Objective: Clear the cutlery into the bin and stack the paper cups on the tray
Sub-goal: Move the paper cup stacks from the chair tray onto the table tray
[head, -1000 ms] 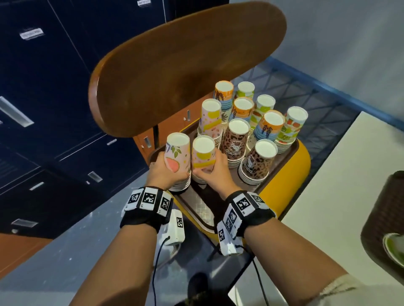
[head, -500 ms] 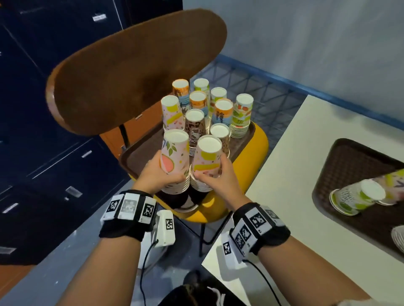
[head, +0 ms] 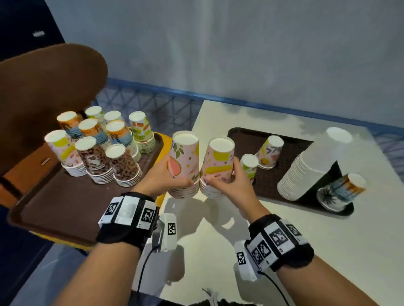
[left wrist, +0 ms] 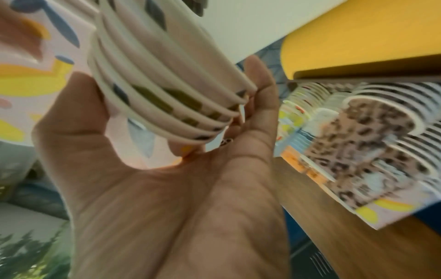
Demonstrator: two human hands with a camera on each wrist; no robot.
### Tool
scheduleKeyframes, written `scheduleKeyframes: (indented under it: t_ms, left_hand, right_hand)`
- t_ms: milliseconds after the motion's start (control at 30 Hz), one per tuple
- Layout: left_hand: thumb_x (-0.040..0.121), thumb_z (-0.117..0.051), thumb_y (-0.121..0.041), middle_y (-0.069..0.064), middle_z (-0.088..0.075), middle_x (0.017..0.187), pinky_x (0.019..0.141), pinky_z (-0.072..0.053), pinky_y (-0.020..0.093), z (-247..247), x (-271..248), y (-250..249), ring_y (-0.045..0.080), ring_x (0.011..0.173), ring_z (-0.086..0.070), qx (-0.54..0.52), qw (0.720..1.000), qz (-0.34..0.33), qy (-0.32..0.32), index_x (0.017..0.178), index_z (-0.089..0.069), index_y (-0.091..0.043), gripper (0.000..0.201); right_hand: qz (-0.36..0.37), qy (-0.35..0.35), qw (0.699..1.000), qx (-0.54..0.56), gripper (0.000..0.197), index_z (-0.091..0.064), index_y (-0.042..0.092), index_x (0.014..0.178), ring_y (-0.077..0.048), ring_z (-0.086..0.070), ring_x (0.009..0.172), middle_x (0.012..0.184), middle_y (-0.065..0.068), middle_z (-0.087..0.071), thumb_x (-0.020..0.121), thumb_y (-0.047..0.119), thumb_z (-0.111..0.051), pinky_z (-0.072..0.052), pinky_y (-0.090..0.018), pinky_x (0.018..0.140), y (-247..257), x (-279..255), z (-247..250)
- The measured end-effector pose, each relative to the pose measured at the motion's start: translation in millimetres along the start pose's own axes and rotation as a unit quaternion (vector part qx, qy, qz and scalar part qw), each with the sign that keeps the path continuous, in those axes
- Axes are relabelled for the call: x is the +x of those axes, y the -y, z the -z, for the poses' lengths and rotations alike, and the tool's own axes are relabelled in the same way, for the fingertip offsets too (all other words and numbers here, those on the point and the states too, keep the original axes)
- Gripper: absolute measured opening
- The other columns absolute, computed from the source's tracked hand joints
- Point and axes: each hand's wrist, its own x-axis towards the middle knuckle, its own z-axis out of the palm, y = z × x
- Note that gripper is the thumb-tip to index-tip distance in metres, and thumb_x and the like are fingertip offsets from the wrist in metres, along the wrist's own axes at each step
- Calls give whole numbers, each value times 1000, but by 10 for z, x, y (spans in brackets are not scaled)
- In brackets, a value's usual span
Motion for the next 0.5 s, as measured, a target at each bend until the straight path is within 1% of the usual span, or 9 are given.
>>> scheduleKeyframes:
  t_ms: [33,100,133,200,267,333,400,433,500]
  left_hand:
    - [41,-79,-20,-6,-66,105,79,-53,16,-112,63,-71,0,93,-64,6,1000,-6,15,104,-50,-33,71]
    - [40,-79,-22,-6,-66,104,81,-54,19,-310,193,-184,8,97,-63,30,999,-14,39,101,-50,-33,68]
    - [41,-79,-23,-6,-66,104,84,-54,22,-402,258,-235,11,99,-63,42,998,-17,48,100,-51,-33,67]
    - [40,-79,-28,-5,-67,105,91,-53,33,-563,387,-329,16,103,-64,65,996,-20,59,101,-52,-35,67]
    - [38,-78,-31,-6,-67,105,95,-51,38,-698,520,-438,15,104,-63,84,993,-25,78,101,-52,-36,68]
    - [42,-80,-29,-8,-65,105,97,-49,40,-814,667,-603,12,103,-61,95,990,-36,96,103,-50,-36,68]
    - [53,-82,-20,-7,-63,105,98,-48,42,-920,878,-788,11,102,-59,96,990,-50,95,108,-50,-31,64]
    - [57,-82,-17,-4,-63,107,98,-48,44,-974,1007,-874,14,104,-59,92,990,-61,88,113,-50,-26,65]
    - [53,-85,-21,1,-64,115,99,-47,48,-1095,1282,-997,20,110,-59,89,991,-78,61,121,-50,-19,76]
  right_hand:
    - [-2,-12,1000,3,65,-49,24,119,-11,-62,109,118,0,-64,63,28,-82,-51,-34,97,15,-26,132]
    - [-4,-40,999,10,60,-50,28,117,-7,-62,107,115,4,-65,67,21,-82,-50,-31,97,27,-72,376]
    - [-6,-56,998,11,59,-49,31,116,-5,-62,106,114,7,-65,67,21,-81,-50,-29,96,27,-91,488]
    - [-9,-89,996,14,61,-48,36,116,-4,-61,107,115,10,-64,67,23,-81,-49,-28,95,18,-120,679]
    - [-9,-116,993,17,58,-48,40,111,-5,-61,107,115,9,-64,67,22,-81,-49,-28,94,10,-143,843]
    - [-7,-132,991,22,58,-47,37,113,-1,-60,105,113,10,-63,69,18,-80,-50,-22,91,9,-174,981]
    - [-5,-144,989,28,56,-46,39,111,7,-56,101,109,16,-61,71,16,-78,-49,-11,81,1,-219,1091]
    - [-5,-151,988,31,54,-46,42,108,9,-55,99,108,18,-61,72,15,-77,-50,-7,77,-13,-240,1132]
    - [-12,-169,985,37,55,-47,43,107,9,-56,99,110,17,-61,71,15,-78,-51,-6,75,-66,-279,1197]
